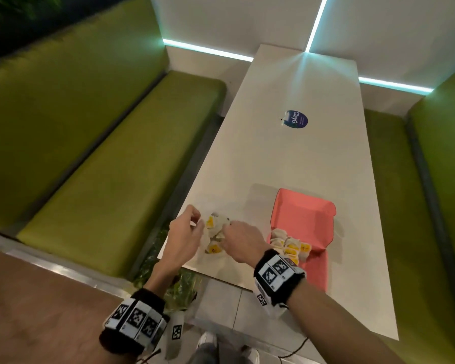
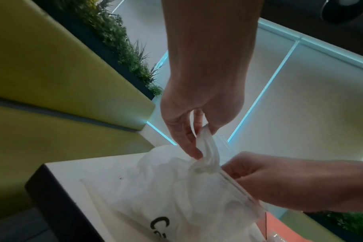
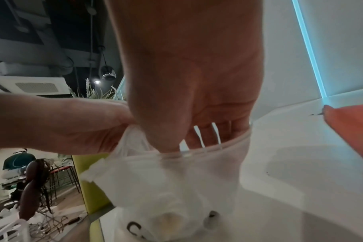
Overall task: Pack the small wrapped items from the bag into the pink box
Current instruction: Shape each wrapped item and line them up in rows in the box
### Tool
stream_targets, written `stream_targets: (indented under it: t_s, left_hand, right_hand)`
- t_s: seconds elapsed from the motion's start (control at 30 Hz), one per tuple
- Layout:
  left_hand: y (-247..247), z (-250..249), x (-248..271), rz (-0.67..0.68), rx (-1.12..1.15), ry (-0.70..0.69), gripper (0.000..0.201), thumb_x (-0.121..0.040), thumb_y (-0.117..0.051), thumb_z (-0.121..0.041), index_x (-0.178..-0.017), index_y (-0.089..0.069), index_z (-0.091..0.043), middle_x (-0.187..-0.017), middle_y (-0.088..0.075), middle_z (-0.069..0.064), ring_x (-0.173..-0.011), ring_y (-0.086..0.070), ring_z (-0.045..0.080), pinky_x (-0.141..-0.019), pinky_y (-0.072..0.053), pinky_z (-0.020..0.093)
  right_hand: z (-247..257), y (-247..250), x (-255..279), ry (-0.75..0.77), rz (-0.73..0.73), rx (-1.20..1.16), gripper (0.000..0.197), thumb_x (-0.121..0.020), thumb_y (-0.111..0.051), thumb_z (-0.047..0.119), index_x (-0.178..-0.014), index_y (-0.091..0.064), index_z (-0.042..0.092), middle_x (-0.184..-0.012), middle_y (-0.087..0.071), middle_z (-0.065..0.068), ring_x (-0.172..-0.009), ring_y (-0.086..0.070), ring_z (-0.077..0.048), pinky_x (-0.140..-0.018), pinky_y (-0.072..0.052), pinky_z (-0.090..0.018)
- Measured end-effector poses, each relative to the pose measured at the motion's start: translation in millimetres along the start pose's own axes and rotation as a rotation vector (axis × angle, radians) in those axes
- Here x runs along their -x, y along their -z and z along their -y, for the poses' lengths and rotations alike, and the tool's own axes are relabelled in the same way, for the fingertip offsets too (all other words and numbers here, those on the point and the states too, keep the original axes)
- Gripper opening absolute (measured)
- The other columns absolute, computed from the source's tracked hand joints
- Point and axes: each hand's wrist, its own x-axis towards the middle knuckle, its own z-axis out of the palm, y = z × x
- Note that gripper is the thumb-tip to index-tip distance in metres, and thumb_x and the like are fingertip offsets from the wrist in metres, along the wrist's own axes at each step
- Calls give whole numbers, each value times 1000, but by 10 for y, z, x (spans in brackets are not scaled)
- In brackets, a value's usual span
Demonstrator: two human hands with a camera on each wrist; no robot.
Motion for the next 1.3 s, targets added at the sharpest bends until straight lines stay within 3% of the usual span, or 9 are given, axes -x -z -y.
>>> stream_targets:
  t_s: [0.1, 0.2, 0.4, 0.5, 0.63, 0.73, 0.9, 1.1, 1.3]
  left_hand:
    - [26, -17, 69, 20, 39, -11, 9, -98, -57, -16, -90, -54, -17, -92, -62, -6, -79, -64, 17, -65, -57, 35]
    - [40, -51, 99, 33, 65, -16, 12, -99, -57, -16, -88, -53, -19, -92, -62, -5, -85, -63, 17, -67, -56, 33]
    - [124, -102, 102, 3, 123, 9, 12, -98, -58, -16, -88, -52, -17, -92, -60, -2, -77, -61, 21, -59, -59, 37]
    - [174, -94, 96, 1, 142, 33, 10, -98, -58, -14, -90, -52, -13, -95, -60, 1, -75, -62, 25, -55, -60, 43]
    - [171, -115, 110, 17, 142, 42, 10, -98, -58, -13, -90, -52, -13, -96, -60, 2, -71, -59, 22, -54, -60, 39]
    - [149, -132, 116, 23, 150, 41, 10, -98, -58, -13, -90, -52, -13, -96, -60, 3, -69, -58, 17, -51, -59, 33]
    - [152, -85, 139, 35, 130, 49, 12, -98, -59, -15, -88, -52, -18, -93, -60, -1, -69, -59, 18, -57, -59, 47]
    - [169, -82, 167, 35, 135, 57, 11, -97, -59, -15, -88, -52, -17, -93, -60, -1, -69, -60, 20, -59, -58, 49]
    - [158, -209, 202, 55, 178, 51, 12, -98, -59, -15, -89, -52, -13, -90, -58, 1, -66, -55, 17, -57, -59, 50]
  right_hand:
    - [137, 16, -60, -19, 39, -36, 44, -93, -57, 40, -121, -56, 7, -121, -53, -13, -113, -50, -33, -85, -47, -44]
    - [254, -59, -114, -96, 136, 5, 58, -89, -61, 48, -129, -52, 6, -127, -51, -15, -119, -48, -33, -89, -45, -40]
    - [267, -307, -181, -125, 192, -28, 44, -102, -45, 33, -140, -42, 10, -137, -47, -15, -125, -45, -33, -93, -44, -40]
    - [213, -366, -196, -143, 185, -120, 43, -101, -47, 28, -141, -42, 13, -139, -40, -12, -127, -42, -33, -98, -43, -42]
    - [178, -386, -211, -146, 129, -179, 43, -99, -51, 27, -139, -44, 13, -135, -38, -10, -125, -43, -33, -96, -44, -43]
    - [204, -413, -182, -156, 117, -192, 62, -91, -62, 39, -140, -36, 11, -136, -35, -10, -125, -38, -33, -93, -46, -43]
    - [202, -547, -159, -102, 41, -226, 54, -94, -60, 23, -139, -33, 11, -134, -40, -9, -124, -39, -32, -91, -47, -42]
    - [148, -508, -151, -90, 4, -306, 40, -95, -52, 12, -132, -38, 15, -129, -48, -7, -120, -42, -29, -90, -46, -42]
    - [214, -542, -168, -34, -41, -224, 52, -97, -52, 10, -145, -32, 17, -134, -39, -10, -121, -38, -30, -88, -49, -39]
